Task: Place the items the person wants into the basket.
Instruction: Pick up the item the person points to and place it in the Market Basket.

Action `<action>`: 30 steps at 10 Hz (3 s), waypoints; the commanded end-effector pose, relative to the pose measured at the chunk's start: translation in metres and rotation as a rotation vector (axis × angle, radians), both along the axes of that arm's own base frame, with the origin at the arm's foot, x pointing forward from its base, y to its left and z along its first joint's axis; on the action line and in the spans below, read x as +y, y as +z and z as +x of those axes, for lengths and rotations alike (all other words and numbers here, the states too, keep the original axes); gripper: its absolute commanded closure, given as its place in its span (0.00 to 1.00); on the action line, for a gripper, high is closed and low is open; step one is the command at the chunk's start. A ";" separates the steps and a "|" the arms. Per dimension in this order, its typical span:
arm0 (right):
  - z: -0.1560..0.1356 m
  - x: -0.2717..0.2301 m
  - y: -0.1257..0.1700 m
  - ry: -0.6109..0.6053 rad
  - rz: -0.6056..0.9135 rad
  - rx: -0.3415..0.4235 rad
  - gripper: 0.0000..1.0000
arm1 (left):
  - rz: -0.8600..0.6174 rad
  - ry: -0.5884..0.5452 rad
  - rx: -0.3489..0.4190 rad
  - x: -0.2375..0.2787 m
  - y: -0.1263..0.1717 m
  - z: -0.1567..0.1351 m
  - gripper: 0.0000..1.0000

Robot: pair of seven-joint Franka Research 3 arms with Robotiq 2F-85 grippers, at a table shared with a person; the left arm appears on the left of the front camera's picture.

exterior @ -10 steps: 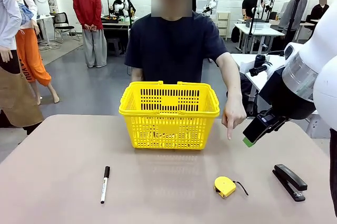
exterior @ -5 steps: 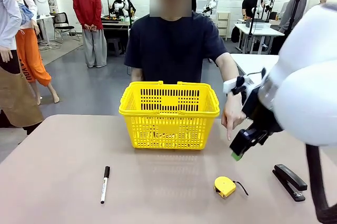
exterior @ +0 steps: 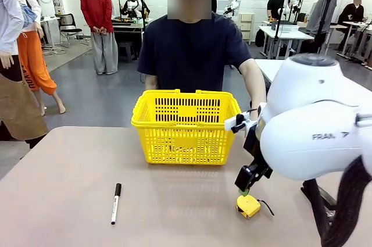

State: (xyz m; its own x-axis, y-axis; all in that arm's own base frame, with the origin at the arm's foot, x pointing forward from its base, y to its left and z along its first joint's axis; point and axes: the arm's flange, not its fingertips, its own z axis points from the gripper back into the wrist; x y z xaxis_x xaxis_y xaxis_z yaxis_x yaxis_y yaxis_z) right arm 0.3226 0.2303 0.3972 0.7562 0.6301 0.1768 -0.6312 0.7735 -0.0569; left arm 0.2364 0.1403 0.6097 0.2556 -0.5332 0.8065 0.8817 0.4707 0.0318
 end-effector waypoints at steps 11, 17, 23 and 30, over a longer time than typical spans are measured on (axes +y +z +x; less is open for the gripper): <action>0.026 -0.032 -0.097 -0.044 -0.007 0.090 0.00 | -0.008 -0.022 -0.019 0.001 0.000 0.000 0.00; 0.040 -0.022 -0.101 -0.007 0.043 0.087 0.00 | -0.008 -0.022 -0.019 0.001 0.000 0.000 0.00; 0.038 -0.020 -0.101 0.065 0.048 0.088 1.00 | -0.008 -0.022 -0.019 0.001 0.000 0.000 0.00; 0.003 -0.014 0.017 -0.121 -0.054 0.149 0.89 | -0.008 -0.022 -0.019 0.001 0.000 0.000 0.00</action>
State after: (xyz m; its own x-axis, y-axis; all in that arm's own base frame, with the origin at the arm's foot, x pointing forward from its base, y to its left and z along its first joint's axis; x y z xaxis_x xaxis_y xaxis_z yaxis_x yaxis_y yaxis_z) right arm 0.3392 0.2139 0.3661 0.8099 0.5828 0.0664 -0.5844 0.8114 0.0057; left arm 0.2365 0.1400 0.6096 0.2517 -0.5297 0.8100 0.8832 0.4680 0.0316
